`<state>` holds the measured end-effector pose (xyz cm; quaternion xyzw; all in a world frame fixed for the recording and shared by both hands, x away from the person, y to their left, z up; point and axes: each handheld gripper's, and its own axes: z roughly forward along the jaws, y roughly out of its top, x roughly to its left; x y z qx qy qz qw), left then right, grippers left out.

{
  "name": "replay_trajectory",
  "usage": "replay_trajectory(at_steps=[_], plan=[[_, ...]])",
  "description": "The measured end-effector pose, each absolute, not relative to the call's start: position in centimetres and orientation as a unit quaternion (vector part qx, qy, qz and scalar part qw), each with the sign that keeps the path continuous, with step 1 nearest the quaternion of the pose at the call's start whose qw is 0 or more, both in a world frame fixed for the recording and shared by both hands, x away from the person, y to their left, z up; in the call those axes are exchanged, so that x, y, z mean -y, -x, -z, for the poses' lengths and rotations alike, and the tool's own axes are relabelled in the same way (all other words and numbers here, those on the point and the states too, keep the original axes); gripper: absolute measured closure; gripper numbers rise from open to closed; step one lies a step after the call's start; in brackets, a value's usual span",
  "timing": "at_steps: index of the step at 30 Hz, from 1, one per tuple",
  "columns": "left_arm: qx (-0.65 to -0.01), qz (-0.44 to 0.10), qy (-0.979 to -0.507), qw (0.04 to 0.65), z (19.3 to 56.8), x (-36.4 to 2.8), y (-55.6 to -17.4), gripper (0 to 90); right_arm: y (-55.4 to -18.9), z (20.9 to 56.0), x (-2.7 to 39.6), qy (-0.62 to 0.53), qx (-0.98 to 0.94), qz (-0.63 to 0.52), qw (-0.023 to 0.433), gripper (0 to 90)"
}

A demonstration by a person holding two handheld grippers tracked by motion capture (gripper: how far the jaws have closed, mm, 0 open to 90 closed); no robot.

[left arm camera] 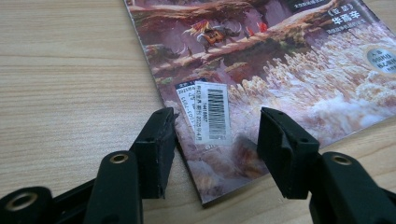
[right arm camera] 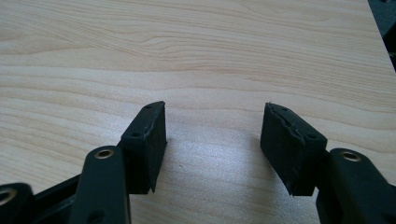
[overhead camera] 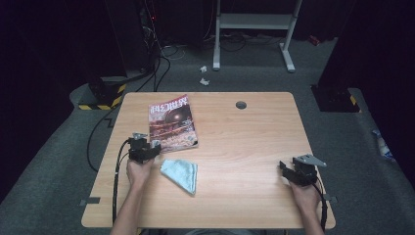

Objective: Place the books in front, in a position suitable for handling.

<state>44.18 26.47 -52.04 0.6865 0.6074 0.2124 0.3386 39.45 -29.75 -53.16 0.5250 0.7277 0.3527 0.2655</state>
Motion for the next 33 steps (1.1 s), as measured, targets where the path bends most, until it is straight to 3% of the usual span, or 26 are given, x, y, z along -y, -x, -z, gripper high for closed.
replay_trajectory(at_steps=[13, 21, 33], plan=[[-0.588, -0.196, -0.711, 0.332, 51.7, -24.8, -44.6, 46.5, -39.5, 53.0, 29.7, -0.529, -0.728, -0.348, 0.263, 41.2], [-0.574, -0.188, -0.721, 0.34, 51.8, -23.2, -44.7, 46.5, -39.5, 52.4, 29.2, -0.535, -0.736, -0.328, 0.254, 54.7], [-0.559, -0.177, -0.733, 0.344, 51.7, -22.1, -44.5, 47.4, -40.9, 50.8, 24.8, -0.5, -0.767, -0.349, 0.199, 60.5]])
